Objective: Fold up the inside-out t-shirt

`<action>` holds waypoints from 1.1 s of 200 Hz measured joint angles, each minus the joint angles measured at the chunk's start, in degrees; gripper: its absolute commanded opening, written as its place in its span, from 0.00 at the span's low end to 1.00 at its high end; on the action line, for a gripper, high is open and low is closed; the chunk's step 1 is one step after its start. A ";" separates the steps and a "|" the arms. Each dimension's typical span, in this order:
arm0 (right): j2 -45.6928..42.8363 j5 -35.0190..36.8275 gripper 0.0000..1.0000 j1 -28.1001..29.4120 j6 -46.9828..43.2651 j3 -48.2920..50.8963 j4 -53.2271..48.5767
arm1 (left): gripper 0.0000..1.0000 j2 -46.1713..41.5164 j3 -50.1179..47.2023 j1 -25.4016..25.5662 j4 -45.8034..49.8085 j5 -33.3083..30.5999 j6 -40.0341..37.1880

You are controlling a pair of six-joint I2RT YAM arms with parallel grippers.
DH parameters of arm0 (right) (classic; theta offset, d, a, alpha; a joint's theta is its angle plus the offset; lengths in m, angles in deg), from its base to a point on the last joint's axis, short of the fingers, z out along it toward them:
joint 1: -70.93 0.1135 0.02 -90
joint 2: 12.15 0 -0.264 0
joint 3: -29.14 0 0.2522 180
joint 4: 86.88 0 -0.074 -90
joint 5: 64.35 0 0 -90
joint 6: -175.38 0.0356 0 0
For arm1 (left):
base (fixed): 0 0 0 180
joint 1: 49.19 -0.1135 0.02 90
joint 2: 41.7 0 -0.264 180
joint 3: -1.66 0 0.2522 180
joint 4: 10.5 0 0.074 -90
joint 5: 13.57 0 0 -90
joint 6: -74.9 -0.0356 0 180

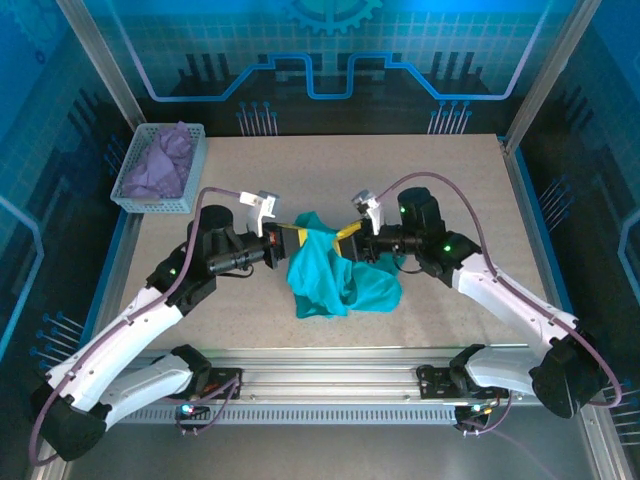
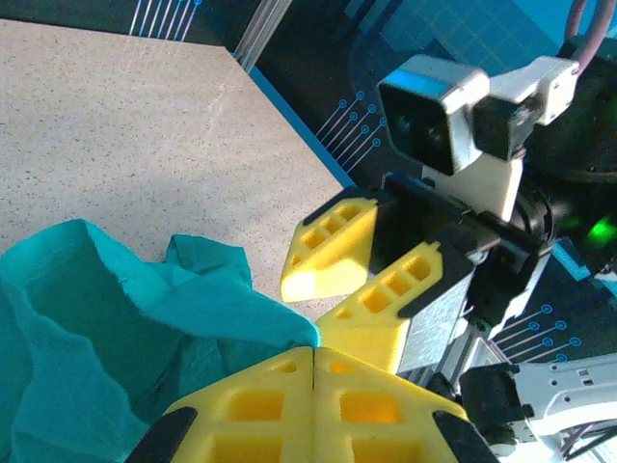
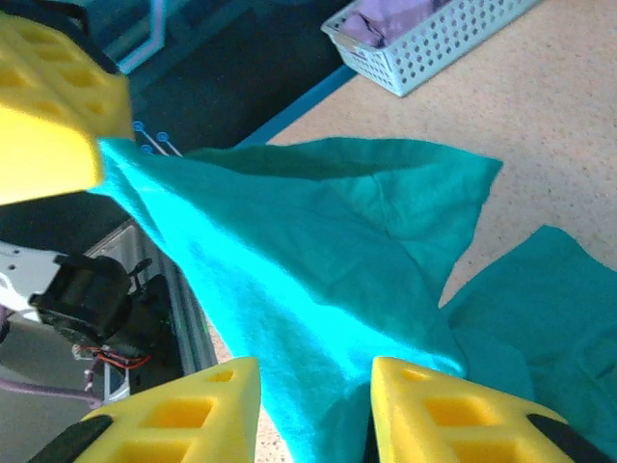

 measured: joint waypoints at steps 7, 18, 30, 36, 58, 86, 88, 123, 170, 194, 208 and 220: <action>0.00 1.81 0.47 0.74 -0.17 0.24 -0.09 | 0.00 0.00 0.00 0.00 -0.28 -0.04 0.00; 0.02 5.42 0.58 1.99 -0.48 0.55 -0.17 | 0.00 0.00 0.00 0.00 -0.72 -0.04 -0.02; 0.31 9.49 0.65 3.19 -1.01 0.63 -0.39 | 0.00 0.00 0.00 0.00 -0.85 -0.04 -0.02; 0.68 11.30 0.67 3.65 -1.44 0.63 -0.35 | 0.00 0.00 0.00 0.00 -0.87 -0.04 -0.02; 3.78 15.21 0.71 4.48 -2.75 0.52 0.63 | 0.00 -0.11 -0.24 0.00 -1.68 0.11 -0.02; 10.32 15.89 0.27 4.92 -2.14 0.02 4.87 | 0.00 -0.79 -0.76 0.00 -3.06 0.68 -0.04; 10.69 15.98 0.25 4.94 -2.01 0.02 5.29 | 0.00 -0.85 -0.81 0.00 -3.10 0.74 -0.04; 11.19 17.42 0.06 4.46 1.42 0.48 15.26 | 0.00 -3.82 -5.53 1.14 -5.57 3.21 -0.92; 9.92 17.31 0.00 3.45 4.37 5.53 30.05 | 0.17 -2.36 -13.51 4.94 -6.93 3.50 -1.57; 9.86 17.33 0.00 3.45 4.63 8.85 33.24 | 0.31 -3.37 -13.84 4.94 -7.93 2.19 -0.55; 9.46 17.31 0.00 3.45 4.59 9.97 33.99 | 0.35 -4.46 -13.84 4.35 -9.11 1.84 0.28; 8.76 17.35 0.00 3.45 4.52 10.58 34.36 | 0.36 -5.07 -13.84 3.04 -10.51 1.88 2.12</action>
